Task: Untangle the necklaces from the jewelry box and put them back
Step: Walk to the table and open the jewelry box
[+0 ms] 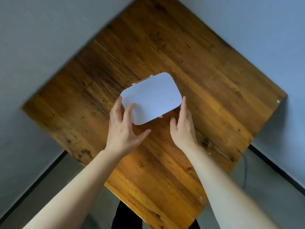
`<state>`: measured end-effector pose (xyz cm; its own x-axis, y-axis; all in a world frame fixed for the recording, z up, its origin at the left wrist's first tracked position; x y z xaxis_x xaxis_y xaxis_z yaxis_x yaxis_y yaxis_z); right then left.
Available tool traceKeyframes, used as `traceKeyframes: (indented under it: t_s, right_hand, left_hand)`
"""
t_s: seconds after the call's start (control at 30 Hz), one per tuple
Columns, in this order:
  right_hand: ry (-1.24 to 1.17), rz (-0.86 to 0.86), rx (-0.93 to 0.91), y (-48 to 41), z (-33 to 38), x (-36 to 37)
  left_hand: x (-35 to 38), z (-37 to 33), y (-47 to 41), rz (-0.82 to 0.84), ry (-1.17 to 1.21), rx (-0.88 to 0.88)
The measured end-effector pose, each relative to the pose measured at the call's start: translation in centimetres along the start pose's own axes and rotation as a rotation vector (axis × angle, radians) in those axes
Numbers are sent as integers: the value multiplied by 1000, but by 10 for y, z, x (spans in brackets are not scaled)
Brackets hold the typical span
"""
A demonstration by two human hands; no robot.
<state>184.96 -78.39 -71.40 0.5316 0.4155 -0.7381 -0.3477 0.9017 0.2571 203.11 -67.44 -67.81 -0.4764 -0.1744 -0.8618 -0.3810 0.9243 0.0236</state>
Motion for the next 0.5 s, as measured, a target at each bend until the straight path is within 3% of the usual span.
traceKeyframes:
  t_s: [0.1, 0.33, 0.4, 0.5]
  right_hand:
    - [-27, -9, -3, 0, -1, 4]
    - [-18, -12, -15, -5, -2, 2]
    - [25, -27, -55, -6, 0, -3]
    - [20, 18, -64, -5, 3, -4]
  left_hand:
    - [-4, 6, -27, 72, -30, 78]
    - [-24, 4, -37, 124, 68, 79]
    - [-37, 4, -43, 45, 223, 56]
    - [-57, 16, -56, -171, 550, -169]
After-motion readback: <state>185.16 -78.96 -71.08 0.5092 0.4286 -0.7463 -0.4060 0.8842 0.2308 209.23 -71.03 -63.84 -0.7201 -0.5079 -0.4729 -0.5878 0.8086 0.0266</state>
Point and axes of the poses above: each hand's wrist, its own y-axis away from the middle knuckle, its own x-axis out of the palm, z = x × y, the point moved 5 cm from there along -y, towards the middle knuckle, and after that the axes turned 3 degrees about x, right-handed, at the moved point
